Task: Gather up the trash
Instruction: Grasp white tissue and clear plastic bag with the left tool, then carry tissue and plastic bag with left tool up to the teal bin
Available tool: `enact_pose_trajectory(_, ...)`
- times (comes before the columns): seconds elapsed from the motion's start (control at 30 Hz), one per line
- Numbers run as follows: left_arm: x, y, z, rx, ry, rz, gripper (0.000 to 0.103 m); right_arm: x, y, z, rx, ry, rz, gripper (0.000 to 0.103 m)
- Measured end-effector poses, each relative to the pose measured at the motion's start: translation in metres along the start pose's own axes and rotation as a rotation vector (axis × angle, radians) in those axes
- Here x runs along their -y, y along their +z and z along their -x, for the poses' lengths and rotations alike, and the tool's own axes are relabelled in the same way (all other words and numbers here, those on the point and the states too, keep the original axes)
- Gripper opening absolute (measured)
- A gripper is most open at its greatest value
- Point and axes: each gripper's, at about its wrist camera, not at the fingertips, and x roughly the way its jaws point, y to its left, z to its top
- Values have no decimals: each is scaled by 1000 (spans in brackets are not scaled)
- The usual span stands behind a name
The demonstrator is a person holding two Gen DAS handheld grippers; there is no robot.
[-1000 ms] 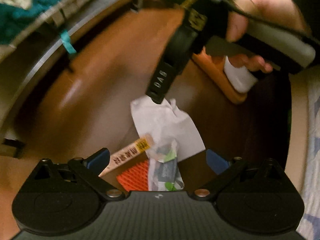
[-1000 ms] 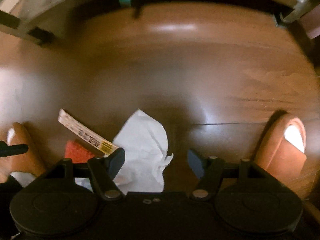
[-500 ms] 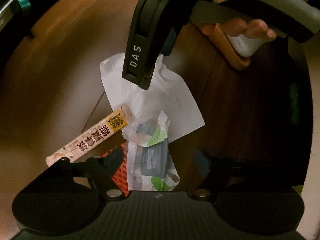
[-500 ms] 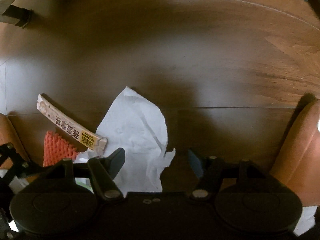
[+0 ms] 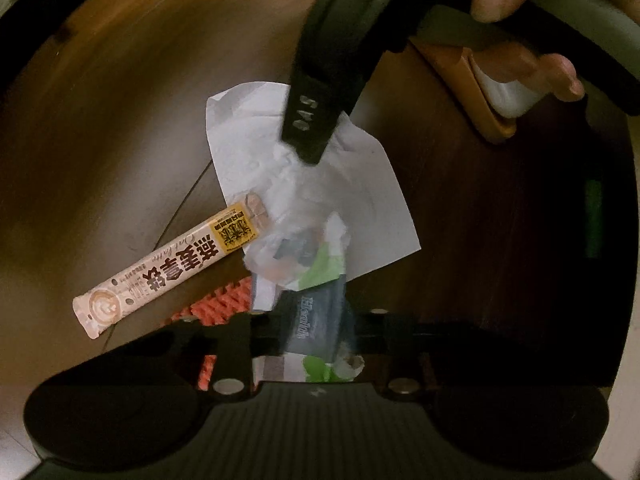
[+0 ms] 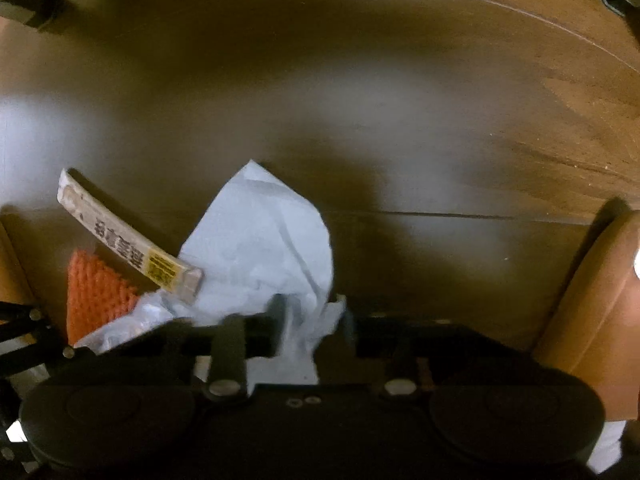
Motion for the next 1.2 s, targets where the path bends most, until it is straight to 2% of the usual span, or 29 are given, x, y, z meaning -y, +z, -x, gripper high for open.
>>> enact_pose_trajectory(0.13, -5, 1, 3, 0, -11, 37, 11, 0, -2, 13, 30, 9, -3, 5)
enact_pose_trajectory(0.33, -16, 3, 25, 23, -46, 135, 7, -4, -8, 59, 76, -20, -7, 4)
enact_pose_trajectory(0.47, -24, 7, 53, 50, -66, 195, 6, -5, -17, 97, 128, -36, 2, 4)
enact_pose_trajectory(0.6, -21, 8, 92, 94, -78, 207, 6, -6, -27, 135, 198, -40, -8, 4)
enact_pose_trajectory(0.8, -13, 8, 147, 153, -29, 249, 6, 5, -46, 217, 305, 5, -68, 4)
enact_pose_trajectory(0.93, -2, 13, 197, 238, 3, 311, 6, 7, -69, 270, 395, 36, -73, 4)
enact_pose_trajectory(1.03, 8, 12, 241, 340, 17, 375, 6, 13, -91, 314, 479, 57, -81, 4)
enact_pose_trajectory(1.2, 46, 16, 307, 489, 84, 415, 6, 13, -132, 393, 632, 60, -62, 4)
